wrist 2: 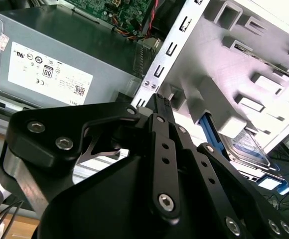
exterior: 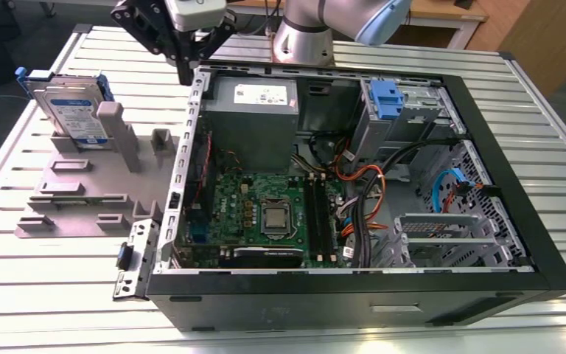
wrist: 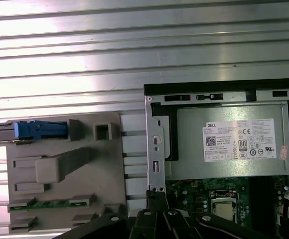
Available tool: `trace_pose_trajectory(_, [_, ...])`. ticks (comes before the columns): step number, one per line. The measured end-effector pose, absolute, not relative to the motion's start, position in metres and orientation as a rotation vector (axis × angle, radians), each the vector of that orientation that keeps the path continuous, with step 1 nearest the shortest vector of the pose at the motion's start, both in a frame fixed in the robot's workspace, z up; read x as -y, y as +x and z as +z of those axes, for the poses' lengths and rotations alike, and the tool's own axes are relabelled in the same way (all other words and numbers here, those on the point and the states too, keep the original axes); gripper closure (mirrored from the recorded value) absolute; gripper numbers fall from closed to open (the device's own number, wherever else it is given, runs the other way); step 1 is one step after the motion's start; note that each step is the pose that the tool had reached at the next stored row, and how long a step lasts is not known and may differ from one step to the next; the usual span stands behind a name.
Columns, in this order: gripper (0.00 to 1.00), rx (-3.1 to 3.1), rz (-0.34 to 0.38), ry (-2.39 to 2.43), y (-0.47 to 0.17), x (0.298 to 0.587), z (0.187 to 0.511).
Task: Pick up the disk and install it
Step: 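Reach for the disk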
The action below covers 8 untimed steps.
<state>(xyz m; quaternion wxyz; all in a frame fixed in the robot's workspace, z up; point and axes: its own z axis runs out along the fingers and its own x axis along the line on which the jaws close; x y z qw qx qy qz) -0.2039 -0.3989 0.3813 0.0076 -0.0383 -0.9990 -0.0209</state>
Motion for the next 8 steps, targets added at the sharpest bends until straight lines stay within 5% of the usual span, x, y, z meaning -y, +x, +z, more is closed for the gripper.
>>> trace_pose_trajectory(8, [0.89, 3.123, -0.065, -0.120, -0.2056, 0.3989, 0.3810])
